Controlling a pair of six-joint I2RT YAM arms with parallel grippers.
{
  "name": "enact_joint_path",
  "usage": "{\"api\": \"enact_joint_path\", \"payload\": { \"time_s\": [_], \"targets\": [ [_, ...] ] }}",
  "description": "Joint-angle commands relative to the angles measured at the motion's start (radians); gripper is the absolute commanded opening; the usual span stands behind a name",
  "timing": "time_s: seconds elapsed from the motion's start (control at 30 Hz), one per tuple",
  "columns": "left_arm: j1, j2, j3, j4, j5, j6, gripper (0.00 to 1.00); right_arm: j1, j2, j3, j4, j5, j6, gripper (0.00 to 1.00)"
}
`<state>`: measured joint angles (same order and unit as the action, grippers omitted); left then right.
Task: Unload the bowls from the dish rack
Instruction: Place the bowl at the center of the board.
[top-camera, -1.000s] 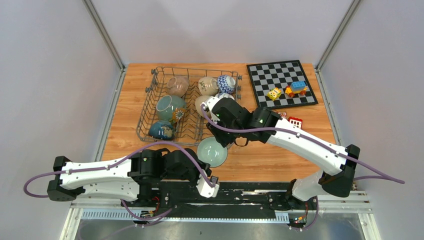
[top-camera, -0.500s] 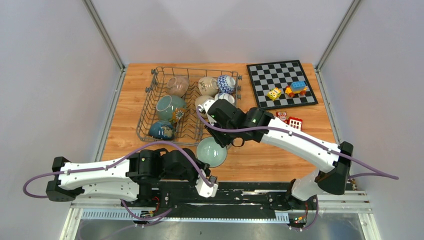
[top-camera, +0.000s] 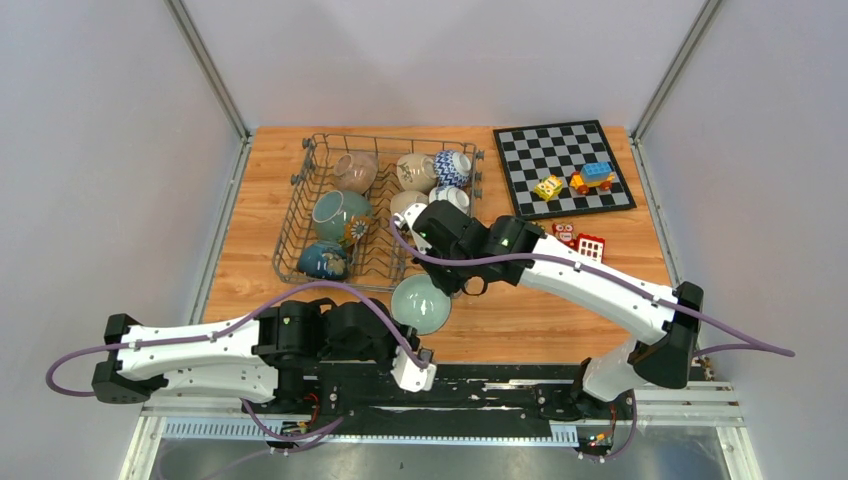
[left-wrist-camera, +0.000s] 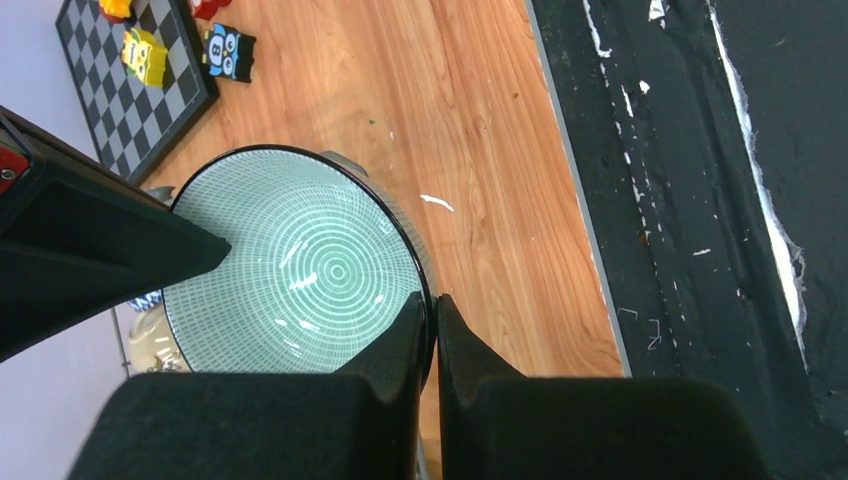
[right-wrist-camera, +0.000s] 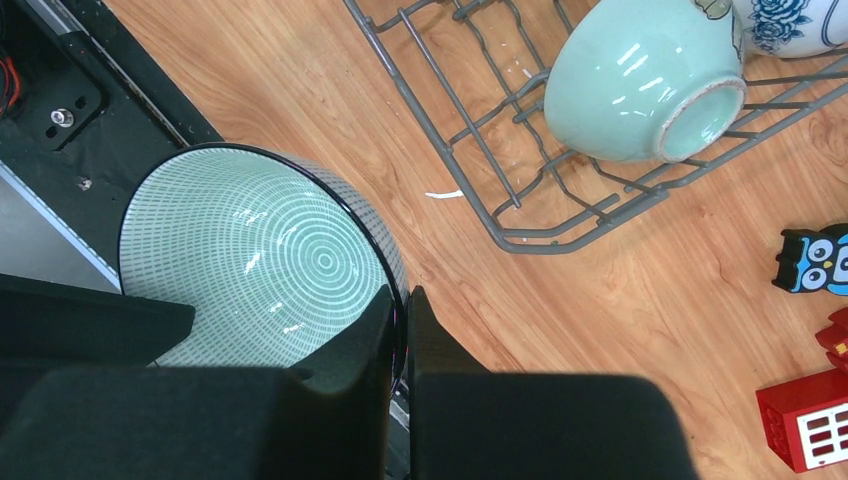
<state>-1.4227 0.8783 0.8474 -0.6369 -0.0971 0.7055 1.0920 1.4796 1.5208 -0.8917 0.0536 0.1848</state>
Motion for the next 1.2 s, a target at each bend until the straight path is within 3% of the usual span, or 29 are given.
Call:
{"api": "enact_joint_path", "payload": {
  "time_s": [0.0,0.07,0.1,0.17,0.2,0.23,0.37,0.53,0.67,0.77,0.97,1.17],
  "targets": [
    [-0.007,-0.027,-0.003,0.126,-0.067,-0.061,0.08,0.022,-0.005,0.013,0.006,0.014,0.032,0.04],
    [-0.007,-0.037,0.000,0.131,-0.088,-0.076,0.28,0.021,-0.011,0.015,0.010,0.021,0.038,0.04],
    [-0.007,-0.044,0.002,0.138,-0.099,-0.081,0.45,0.021,-0.014,0.019,0.014,0.022,0.042,0.04],
    [-0.007,-0.064,0.003,0.160,-0.127,-0.101,0.70,0.020,-0.017,0.029,0.022,0.032,0.052,0.04],
    [-0.007,-0.075,0.004,0.171,-0.140,-0.110,0.96,0.021,-0.021,0.031,0.024,0.037,0.053,0.04],
    [-0.007,-0.086,0.006,0.180,-0.153,-0.122,0.99,0.021,-0.025,0.034,0.026,0.048,0.057,0.04],
    [-0.007,-0.107,0.045,0.189,-0.287,-0.214,1.00,-0.007,-0.071,0.050,0.004,0.167,0.057,0.04],
    [-0.007,-0.119,0.104,0.188,-0.496,-0.368,1.00,-0.191,-0.205,0.025,-0.037,0.177,0.043,0.04],
    [0.001,-0.113,0.115,0.264,-0.568,-0.461,1.00,-0.398,-0.337,-0.046,-0.038,0.155,0.058,0.04],
    [0.059,-0.090,0.104,0.326,-0.543,-0.553,1.00,-0.535,-0.426,-0.117,-0.023,0.172,0.084,0.04],
    [0.314,-0.009,0.082,0.364,-0.357,-0.890,1.00,-0.787,-0.566,-0.328,0.031,0.216,0.209,0.04],
    [0.365,0.003,0.008,0.339,-0.360,-1.084,1.00,-1.051,-0.661,-0.560,0.123,0.151,0.419,0.04]
  ]
}}
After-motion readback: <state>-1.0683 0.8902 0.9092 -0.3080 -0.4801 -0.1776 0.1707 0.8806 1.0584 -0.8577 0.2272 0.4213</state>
